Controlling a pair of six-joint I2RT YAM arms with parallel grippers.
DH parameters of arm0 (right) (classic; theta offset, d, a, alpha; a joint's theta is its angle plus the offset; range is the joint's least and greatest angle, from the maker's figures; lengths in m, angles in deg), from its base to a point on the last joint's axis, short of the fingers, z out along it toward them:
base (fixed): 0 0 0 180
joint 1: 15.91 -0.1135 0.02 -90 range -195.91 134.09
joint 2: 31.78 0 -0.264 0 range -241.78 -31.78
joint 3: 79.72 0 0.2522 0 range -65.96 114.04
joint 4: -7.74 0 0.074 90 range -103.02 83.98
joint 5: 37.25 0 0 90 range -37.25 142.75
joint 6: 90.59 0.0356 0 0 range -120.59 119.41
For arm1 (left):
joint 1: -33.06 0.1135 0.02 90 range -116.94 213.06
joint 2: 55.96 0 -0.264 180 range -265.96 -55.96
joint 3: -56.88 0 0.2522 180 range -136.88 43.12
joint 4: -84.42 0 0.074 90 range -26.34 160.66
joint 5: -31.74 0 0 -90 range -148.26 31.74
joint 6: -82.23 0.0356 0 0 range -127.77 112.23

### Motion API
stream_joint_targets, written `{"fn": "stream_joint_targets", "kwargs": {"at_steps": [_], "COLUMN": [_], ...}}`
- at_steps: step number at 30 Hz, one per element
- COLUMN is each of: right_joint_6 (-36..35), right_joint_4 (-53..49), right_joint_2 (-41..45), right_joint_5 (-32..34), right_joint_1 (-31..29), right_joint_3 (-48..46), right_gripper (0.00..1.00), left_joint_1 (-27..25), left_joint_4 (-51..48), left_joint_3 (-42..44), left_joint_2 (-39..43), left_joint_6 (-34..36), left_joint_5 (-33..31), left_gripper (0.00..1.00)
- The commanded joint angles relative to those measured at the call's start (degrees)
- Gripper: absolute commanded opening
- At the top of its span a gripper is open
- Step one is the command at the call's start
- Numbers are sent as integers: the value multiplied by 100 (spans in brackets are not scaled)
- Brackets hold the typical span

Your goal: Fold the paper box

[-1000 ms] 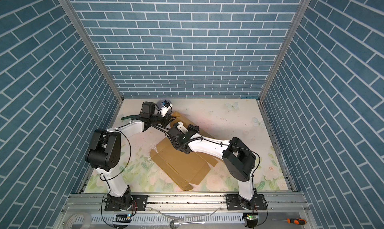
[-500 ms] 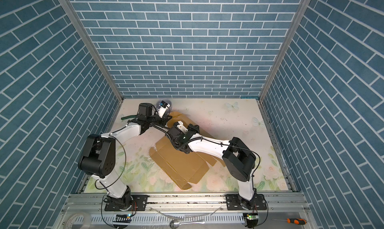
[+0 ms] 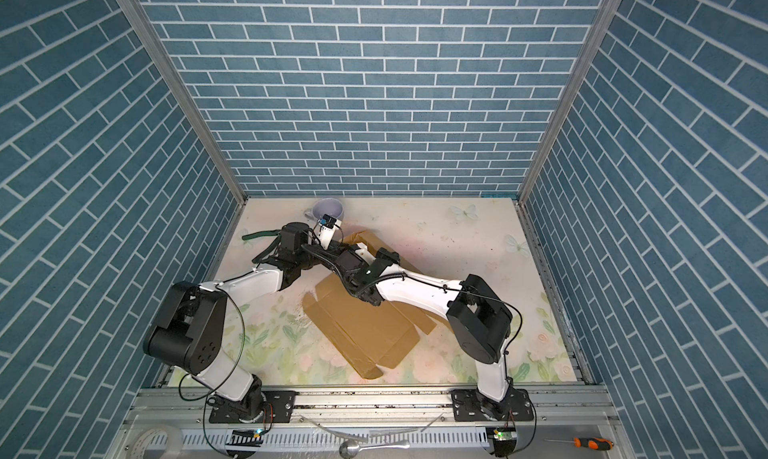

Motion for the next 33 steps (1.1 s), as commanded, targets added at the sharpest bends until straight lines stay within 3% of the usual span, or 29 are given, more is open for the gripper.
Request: {"fn": "stream_joint_targets", "kwargs": {"at_steps": [1, 10, 20, 24, 33], "right_joint_6": [510, 687, 1289, 1526, 2307], "right_joint_4": [-291, -475, -905, -903, -330], "right_joint_2": [0, 32, 421, 649, 1070], "right_joint_5": [-583, -869, -3079, -4276, -6864], "right_joint_1": [-82, -68, 181, 441, 1175], "right_joint_3": [343, 319, 316, 324, 57], "right_gripper": [0, 0, 31, 41, 51], "left_joint_1": [-227, -408, -508, -508, -578], "left_joint_4": [658, 1229, 1341, 1319, 1331], "left_joint_3": [124, 408, 662, 663, 645], "left_joint_2": [38, -91, -126, -145, -189], "left_joint_6": [-572, -968, -858, -842, -830], "left_joint_5": [132, 7, -611, -732, -739], "left_gripper": [1, 5, 0, 0, 0]}}
